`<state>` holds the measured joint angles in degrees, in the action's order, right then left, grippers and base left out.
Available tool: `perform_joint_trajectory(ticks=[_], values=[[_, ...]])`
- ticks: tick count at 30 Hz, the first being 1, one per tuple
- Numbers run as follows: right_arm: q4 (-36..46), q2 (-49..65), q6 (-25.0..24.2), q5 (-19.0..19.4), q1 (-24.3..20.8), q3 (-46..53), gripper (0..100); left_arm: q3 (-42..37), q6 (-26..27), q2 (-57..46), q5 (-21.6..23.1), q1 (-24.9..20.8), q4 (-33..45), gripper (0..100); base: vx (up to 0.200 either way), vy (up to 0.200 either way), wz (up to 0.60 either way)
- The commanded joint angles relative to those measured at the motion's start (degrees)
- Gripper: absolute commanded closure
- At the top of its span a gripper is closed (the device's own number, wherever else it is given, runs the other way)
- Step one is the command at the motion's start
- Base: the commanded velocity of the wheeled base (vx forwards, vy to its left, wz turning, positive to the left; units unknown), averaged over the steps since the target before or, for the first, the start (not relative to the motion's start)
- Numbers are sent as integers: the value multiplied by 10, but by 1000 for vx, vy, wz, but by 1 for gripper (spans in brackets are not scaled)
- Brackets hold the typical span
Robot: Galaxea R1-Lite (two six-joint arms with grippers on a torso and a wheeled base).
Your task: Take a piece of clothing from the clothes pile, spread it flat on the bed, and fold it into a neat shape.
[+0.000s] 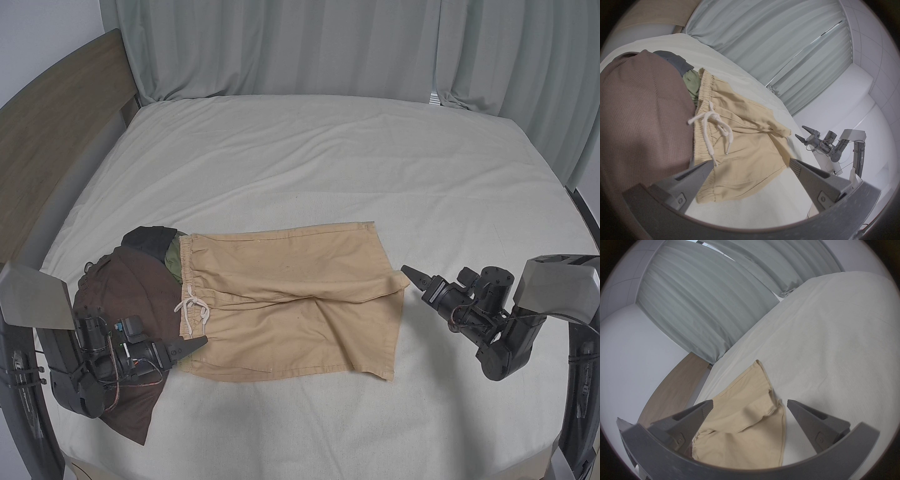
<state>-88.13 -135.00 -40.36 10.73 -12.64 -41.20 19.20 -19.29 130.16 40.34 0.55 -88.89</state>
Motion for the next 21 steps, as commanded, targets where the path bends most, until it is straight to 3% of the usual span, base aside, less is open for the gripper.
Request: perform_joint_trajectory(ticks=[1, 21], values=[[0, 40, 1, 1, -15, 37, 0, 1, -1, 9, 2, 18, 0, 0, 0, 0, 0], [0, 33, 2, 1, -23, 29, 0, -26, 6, 72, -4, 32, 1, 0, 0, 0, 0]])
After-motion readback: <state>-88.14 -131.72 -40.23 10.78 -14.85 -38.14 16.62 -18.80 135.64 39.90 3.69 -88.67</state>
